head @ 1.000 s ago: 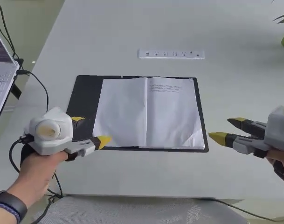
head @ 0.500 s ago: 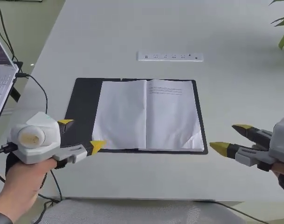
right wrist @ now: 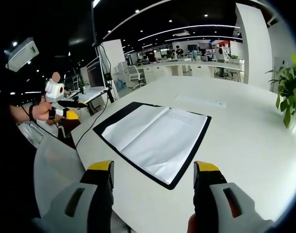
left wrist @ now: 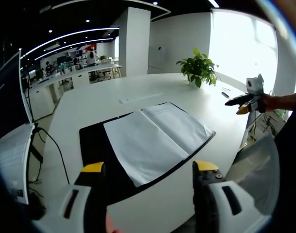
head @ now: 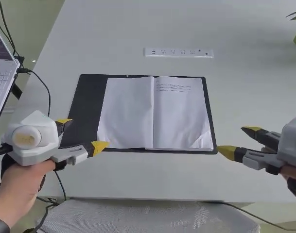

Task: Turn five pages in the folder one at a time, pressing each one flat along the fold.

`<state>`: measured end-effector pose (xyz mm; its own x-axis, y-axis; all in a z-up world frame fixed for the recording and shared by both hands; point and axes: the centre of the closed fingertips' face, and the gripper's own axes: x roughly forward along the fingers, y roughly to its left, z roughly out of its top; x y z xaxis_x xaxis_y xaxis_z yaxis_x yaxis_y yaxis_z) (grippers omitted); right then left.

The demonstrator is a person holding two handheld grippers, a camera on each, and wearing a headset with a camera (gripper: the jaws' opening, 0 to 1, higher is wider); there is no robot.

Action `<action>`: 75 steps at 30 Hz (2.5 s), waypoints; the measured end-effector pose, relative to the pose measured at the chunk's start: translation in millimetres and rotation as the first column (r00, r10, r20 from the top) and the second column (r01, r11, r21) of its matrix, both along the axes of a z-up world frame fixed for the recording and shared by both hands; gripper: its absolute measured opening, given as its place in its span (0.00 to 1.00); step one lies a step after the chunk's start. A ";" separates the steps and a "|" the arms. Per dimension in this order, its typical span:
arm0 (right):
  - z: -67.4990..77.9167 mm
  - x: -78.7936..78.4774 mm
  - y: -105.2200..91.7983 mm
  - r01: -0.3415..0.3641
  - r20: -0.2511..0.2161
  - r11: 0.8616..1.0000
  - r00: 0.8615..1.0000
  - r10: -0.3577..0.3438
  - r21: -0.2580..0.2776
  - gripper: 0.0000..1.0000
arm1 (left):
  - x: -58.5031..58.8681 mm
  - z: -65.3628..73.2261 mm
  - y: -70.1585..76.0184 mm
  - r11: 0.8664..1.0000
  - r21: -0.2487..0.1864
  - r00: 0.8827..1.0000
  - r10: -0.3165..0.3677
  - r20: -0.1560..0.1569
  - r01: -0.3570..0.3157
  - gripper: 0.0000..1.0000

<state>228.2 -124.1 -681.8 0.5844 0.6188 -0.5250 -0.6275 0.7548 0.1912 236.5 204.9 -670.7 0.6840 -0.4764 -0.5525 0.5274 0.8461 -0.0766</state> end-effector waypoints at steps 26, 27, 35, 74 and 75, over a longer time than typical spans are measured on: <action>-0.4 -9.8 -7.8 0.037 -0.018 0.999 0.999 -0.037 0.004 0.66 | 31.5 6.4 -51.7 0.992 0.001 0.992 -0.128 0.014 0.128 0.70; 0.1 -10.0 -8.2 0.040 -0.017 0.999 0.999 -0.040 0.005 0.66 | 33.4 6.1 -57.2 0.990 0.000 0.990 -0.139 0.014 0.139 0.70; 2.7 -15.5 -13.7 0.066 -0.013 0.998 0.998 -0.066 0.011 0.66 | 42.7 1.0 -100.0 0.975 -0.007 0.975 -0.223 0.013 0.223 0.69; 7.8 -31.0 -23.9 0.081 -0.007 0.997 0.997 -0.081 0.003 0.66 | 56.2 -77.3 -287.0 0.873 -0.044 0.872 -0.487 -0.049 0.485 0.56; 7.5 -31.2 -23.7 0.081 -0.009 0.997 0.997 -0.081 0.006 0.66 | 56.7 -80.5 -288.7 0.873 -0.042 0.871 -0.488 -0.052 0.486 0.56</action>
<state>197.0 -147.8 -674.3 0.6279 0.5730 -0.5268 -0.5626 0.8018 0.2015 293.2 -83.8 -751.2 0.3284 -0.7557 -0.5666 0.8659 0.4806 -0.1391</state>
